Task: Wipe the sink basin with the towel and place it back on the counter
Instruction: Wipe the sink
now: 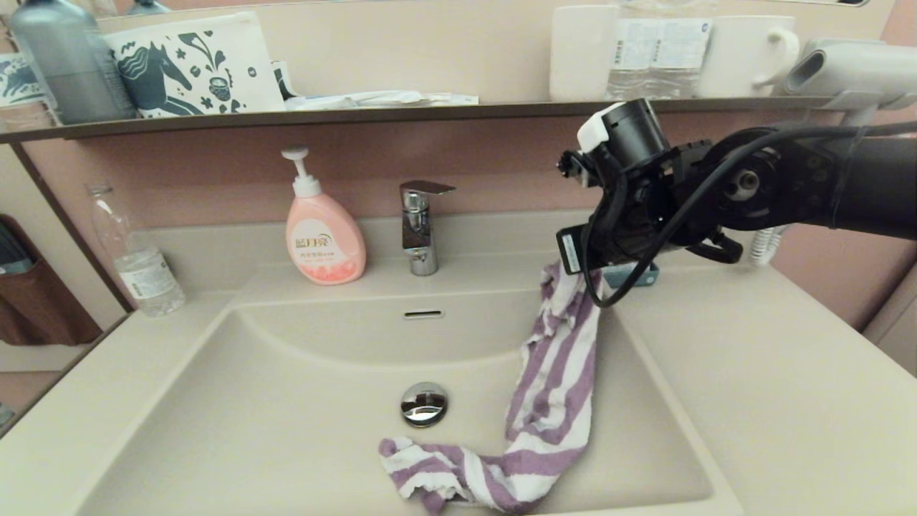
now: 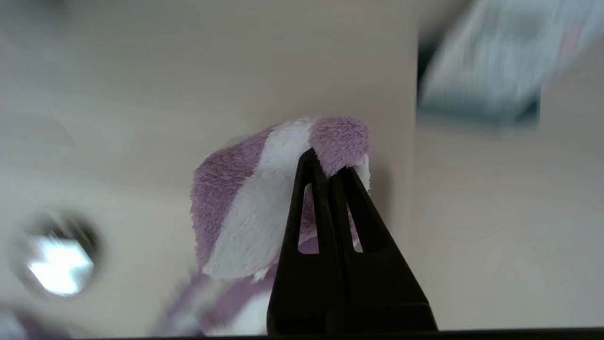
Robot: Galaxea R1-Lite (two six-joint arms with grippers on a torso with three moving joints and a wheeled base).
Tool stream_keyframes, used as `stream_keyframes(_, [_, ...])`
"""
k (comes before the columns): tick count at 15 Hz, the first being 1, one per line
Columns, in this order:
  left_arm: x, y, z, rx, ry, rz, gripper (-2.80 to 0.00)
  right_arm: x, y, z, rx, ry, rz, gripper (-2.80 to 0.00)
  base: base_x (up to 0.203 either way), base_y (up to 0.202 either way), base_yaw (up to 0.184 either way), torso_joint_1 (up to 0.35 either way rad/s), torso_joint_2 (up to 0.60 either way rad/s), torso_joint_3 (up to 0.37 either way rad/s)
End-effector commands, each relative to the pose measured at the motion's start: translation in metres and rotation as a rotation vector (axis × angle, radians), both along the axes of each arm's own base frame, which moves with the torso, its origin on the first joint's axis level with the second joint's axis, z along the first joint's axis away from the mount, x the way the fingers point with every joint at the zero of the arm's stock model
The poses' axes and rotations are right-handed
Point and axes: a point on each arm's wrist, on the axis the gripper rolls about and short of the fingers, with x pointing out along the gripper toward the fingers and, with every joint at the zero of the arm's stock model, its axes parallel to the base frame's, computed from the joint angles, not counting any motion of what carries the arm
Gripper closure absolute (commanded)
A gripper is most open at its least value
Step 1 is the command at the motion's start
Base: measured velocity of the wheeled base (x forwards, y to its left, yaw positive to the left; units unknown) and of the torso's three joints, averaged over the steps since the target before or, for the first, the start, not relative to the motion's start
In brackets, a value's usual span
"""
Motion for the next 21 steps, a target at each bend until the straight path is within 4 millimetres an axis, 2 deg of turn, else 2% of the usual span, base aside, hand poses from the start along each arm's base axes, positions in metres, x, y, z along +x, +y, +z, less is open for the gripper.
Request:
stream_keyframes(1, [0.000,0.000,0.000,-0.001,-0.001,0.000,0.00,0.007,0.009,0.011,0.078,-0.123,-0.001,0.00,0.000,0.000,0.000,0.000,0.00,0.000])
stream_keyframes(4, [0.000,0.000,0.000,-0.001,-0.001,0.000,0.00,0.001,0.013,0.033,0.152,-0.253,-0.006,0.00,0.000,0.000,0.000,0.000,0.00,0.000])
stream_keyframes(7, [0.000,0.000,0.000,-0.001,-0.001,0.000,0.00,0.007,0.017,0.051,0.259,-0.428,-0.013,0.00,0.000,0.000,0.000,0.000,0.00,0.000])
stream_keyframes(9, [0.000,0.000,0.000,-0.001,-0.001,0.000,0.00,0.021,0.028,0.034,0.259,-0.456,-0.035,0.00,0.000,0.000,0.000,0.000,0.00,0.000])
stream_keyframes(14, [0.000,0.000,0.000,-0.001,-0.001,0.000,0.00,0.046,0.071,-0.027,0.235,-0.429,-0.008,0.00,0.000,0.000,0.000,0.000,0.00,0.000])
stream_keyframes(17, [0.000,0.000,0.000,-0.001,-0.001,0.000,0.00,0.059,0.086,-0.065,0.199,-0.398,0.006,0.00,0.000,0.000,0.000,0.000,0.00,0.000])
stream_keyframes(21, [0.000,0.000,0.000,-0.001,-0.001,0.000,0.00,0.063,0.098,-0.092,0.169,-0.358,0.022,0.00,0.000,0.000,0.000,0.000,0.00,0.000])
